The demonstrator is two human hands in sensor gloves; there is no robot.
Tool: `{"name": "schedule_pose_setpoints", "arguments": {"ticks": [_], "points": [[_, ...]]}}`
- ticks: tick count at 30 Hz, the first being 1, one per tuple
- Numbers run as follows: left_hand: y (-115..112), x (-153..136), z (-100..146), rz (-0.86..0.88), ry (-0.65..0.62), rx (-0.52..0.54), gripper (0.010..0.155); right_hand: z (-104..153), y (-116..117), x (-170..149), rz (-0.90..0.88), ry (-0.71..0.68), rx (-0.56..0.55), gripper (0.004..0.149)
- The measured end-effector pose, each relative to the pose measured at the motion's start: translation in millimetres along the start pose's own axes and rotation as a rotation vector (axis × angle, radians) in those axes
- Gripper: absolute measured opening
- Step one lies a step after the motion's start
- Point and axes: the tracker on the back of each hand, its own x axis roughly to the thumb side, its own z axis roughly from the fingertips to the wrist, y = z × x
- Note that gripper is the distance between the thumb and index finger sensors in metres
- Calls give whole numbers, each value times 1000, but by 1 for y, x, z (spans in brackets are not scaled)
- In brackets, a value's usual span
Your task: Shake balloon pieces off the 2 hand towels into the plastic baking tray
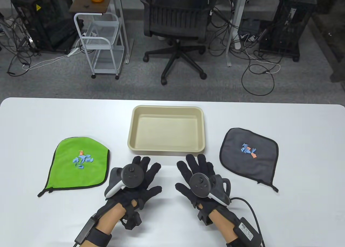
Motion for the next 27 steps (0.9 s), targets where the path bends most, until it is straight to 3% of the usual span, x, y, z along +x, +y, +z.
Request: {"name": "schedule_pose_setpoints", "arguments": {"ticks": [6, 12, 19, 27], "points": [[20, -9, 5, 20, 31, 23, 84, 1, -2, -3, 3, 1, -3, 76], [71, -38, 15, 62, 93, 100, 84, 0, -2, -3, 2, 3, 5, 76], [132, -95, 19, 199, 230, 208, 85, 2, 0, -1, 11, -5, 20, 75], [148, -164, -3, 195, 436, 182, 82, 2, 0, 0, 25, -8, 24, 75]]}}
